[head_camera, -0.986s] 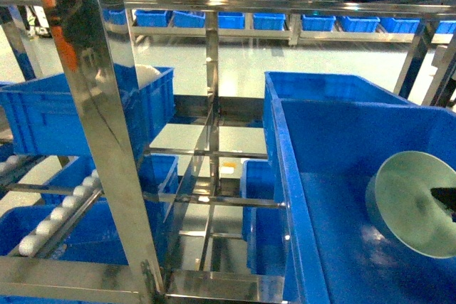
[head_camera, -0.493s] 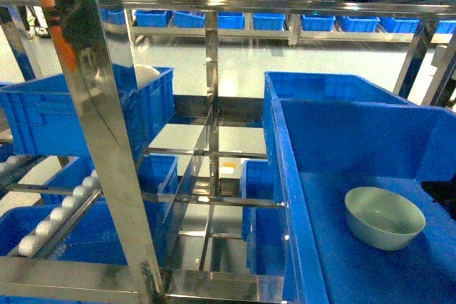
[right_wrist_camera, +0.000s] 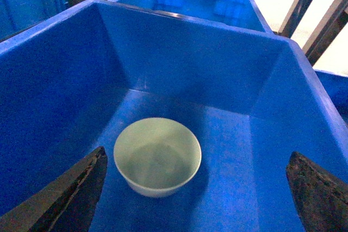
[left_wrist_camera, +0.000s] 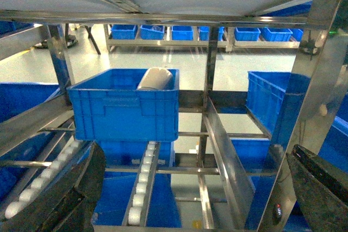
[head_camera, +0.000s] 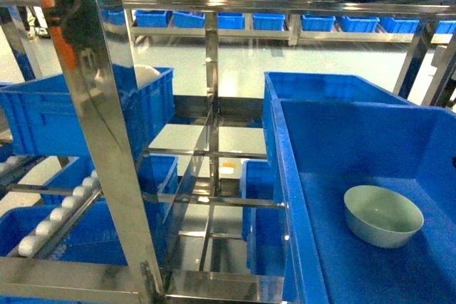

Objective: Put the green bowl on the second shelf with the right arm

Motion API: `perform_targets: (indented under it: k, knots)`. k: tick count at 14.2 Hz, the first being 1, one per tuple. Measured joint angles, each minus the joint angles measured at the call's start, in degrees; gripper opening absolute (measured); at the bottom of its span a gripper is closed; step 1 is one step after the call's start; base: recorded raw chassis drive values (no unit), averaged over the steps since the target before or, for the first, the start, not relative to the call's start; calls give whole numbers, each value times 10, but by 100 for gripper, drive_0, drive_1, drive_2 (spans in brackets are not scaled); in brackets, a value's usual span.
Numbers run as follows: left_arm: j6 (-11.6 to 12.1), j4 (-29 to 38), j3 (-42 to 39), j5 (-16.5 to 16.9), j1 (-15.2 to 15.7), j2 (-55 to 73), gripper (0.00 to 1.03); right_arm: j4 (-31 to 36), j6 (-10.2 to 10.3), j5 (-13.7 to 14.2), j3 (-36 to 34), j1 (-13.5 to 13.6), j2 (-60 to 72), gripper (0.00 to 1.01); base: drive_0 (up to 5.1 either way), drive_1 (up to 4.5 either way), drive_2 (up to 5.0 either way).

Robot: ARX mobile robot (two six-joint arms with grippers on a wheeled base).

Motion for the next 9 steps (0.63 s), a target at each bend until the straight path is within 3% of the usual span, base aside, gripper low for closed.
perform_targets:
  k: [3, 6, 9]
  knots:
    - [0, 0, 0, 0, 0, 0, 98, -66, 9, 7, -91, -7, -174, 98, 0, 0, 0]
    - [0, 0, 0, 0, 0, 0, 98, -290, 63, 5, -103, -16, -476, 98, 0, 0, 0]
    - [0, 0, 0, 0, 0, 0, 98, -505, 86, -8, -102, -33, -718, 98, 0, 0, 0]
